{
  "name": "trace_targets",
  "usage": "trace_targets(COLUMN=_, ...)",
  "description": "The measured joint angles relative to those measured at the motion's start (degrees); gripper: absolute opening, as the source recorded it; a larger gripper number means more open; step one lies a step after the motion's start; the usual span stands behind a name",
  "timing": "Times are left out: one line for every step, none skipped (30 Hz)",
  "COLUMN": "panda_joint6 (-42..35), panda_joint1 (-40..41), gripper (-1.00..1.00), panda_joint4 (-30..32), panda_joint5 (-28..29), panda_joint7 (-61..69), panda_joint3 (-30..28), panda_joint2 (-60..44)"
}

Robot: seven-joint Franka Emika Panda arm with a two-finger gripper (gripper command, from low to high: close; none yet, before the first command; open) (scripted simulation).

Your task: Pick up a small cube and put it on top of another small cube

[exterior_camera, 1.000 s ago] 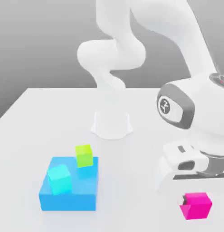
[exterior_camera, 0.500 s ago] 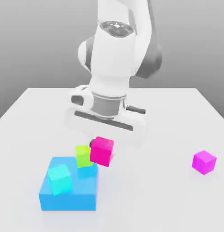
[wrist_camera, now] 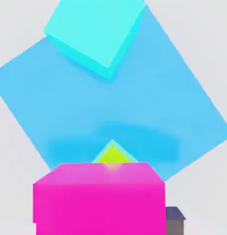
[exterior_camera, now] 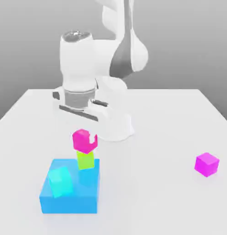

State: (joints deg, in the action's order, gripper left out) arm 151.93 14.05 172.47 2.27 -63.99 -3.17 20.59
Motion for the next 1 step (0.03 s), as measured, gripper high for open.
trace_targets(panda_joint6=0.0, panda_joint1=0.0, gripper=1.0, panda_joint4=0.0, panda_joint5=0.0, panda_joint7=0.0, panda_joint3=0.0, panda_joint2=0.0)
